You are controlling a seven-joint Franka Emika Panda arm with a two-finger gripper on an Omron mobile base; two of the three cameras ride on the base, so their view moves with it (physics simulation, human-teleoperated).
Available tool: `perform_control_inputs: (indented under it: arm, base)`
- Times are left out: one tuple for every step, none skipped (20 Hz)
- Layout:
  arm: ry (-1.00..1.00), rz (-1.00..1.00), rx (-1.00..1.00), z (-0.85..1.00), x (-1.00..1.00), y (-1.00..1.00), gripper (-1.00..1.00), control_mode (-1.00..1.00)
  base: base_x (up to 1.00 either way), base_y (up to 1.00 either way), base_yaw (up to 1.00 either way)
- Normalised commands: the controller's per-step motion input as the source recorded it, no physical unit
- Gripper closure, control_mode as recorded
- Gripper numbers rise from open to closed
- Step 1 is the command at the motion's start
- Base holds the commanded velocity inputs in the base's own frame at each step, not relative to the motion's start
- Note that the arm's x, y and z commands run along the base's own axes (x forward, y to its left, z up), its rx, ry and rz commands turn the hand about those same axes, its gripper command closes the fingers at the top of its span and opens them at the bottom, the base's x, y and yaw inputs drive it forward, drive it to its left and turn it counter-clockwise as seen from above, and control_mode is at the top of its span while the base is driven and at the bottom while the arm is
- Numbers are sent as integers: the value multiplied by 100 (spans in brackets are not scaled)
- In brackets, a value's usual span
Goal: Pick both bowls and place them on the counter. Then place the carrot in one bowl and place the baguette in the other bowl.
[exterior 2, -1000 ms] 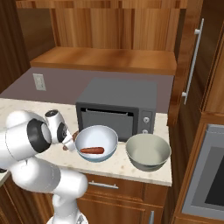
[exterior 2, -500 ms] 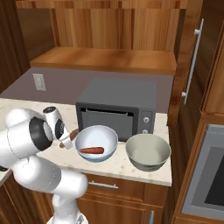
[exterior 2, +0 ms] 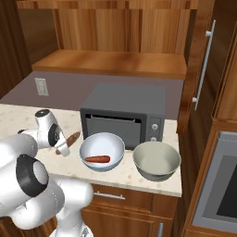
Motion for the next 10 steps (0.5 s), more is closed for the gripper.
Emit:
perform_control_inputs:
  arm:
    - [0,0,1,55,-36,0,100,-100]
    - [0,0,1,54,-36,-3,100,-100]
    - [1,2,1,56,-38,-7,100,-100]
    - [2,3,1,57,-38,-8,100,-100]
    - [1,3,1,57,-40,-9,100,-100]
    - [3,3,1,55,-37,-10,100,-100]
    - [0,3,0,55,-40,-11,100,-100]
    - [0,3,0,51,-39,-13,100,-100]
    - [0,1,0,46,-42,-18,100,-100]
    - [0,0,0,40,-43,-24,100,-100]
  base:
    - [0,0,0]
    - [0,0,0]
    - [0,0,0]
    - [0,0,0]
    - [0,0,0]
    - [0,0,0]
    - [0,0,0]
    - [0,0,0]
    - [0,0,0]
    - [0,0,0]
